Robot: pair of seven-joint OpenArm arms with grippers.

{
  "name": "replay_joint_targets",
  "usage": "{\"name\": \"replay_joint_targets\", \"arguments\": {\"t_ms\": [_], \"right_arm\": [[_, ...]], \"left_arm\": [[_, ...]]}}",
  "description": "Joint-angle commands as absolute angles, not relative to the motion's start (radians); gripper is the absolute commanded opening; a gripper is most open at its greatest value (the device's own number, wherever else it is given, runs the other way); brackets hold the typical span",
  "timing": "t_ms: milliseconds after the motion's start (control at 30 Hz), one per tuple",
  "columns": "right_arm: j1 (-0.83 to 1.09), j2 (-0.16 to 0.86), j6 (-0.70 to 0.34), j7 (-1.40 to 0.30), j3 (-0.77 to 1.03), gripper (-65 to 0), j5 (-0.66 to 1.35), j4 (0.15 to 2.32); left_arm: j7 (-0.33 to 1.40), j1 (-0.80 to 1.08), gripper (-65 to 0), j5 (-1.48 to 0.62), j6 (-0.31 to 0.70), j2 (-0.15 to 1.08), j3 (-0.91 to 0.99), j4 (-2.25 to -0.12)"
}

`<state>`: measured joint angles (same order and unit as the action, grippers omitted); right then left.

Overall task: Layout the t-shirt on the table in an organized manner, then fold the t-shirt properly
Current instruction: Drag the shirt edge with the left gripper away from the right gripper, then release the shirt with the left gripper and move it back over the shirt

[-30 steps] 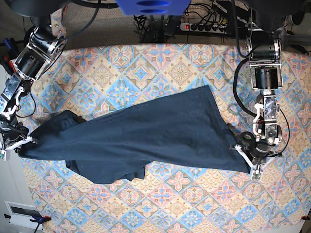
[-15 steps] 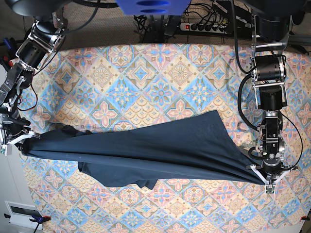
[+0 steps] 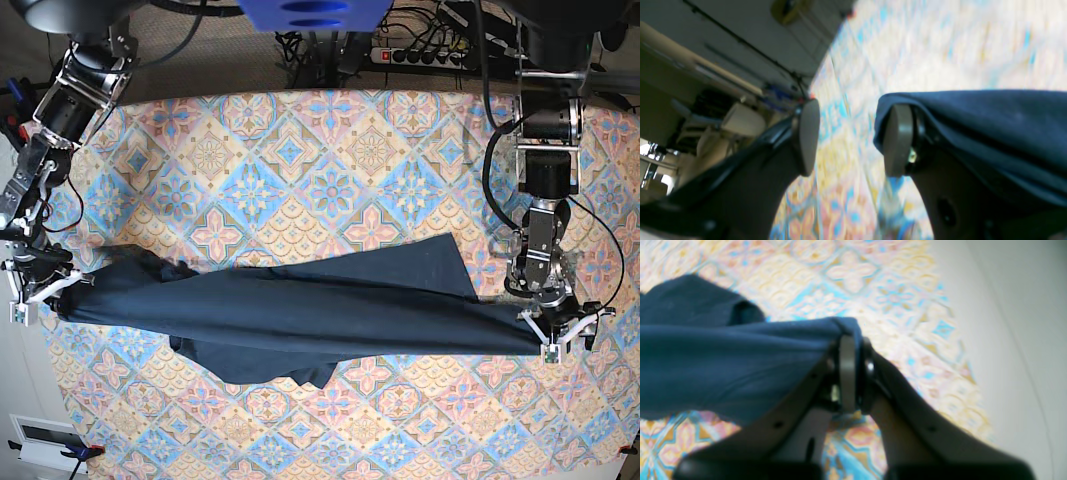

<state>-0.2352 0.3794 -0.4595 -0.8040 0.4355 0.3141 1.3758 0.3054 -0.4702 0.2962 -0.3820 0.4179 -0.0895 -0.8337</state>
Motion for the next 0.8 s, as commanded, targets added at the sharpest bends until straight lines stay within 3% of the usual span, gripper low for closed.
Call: {"name": "replay_joint_targets", "arguments": {"t_ms": [0, 133, 467, 600, 767], "right_arm": [[-0.259, 0.404, -0.456, -0.773, 0.435, -63.9, 0.317, 1.397], [-0.259, 0.404, -0.456, -0.774, 0.430, -63.9, 0.317, 1.397], [-0.263, 0.404, -0.456, -0.776, 0.429, -63.9, 0.317, 1.397], [-0.266, 0.404, -0.458, -0.776, 0.427, -63.9, 0.318, 1.399], [-0.300, 0.404, -0.489, -0.776, 0.298, -64.0, 0.318, 1.405]], "left_arm": [[0.280, -0.496, -34.5, 0.315, -0.415, 0.458, -0.081, -0.851], [0.280, -0.484, -34.4, 0.317, -0.460, 0.490, -0.013, -0.845], [0.285, -0.489, -34.3, 0.380, -0.460, 0.559, 0.044, -0.845], [0.285, -0.464, -34.3, 0.467, -0.420, 0.559, 0.024, -0.845], [0.285, -0.421, -34.3, 0.501, -0.395, 0.550, -0.021, -0.851]]}}
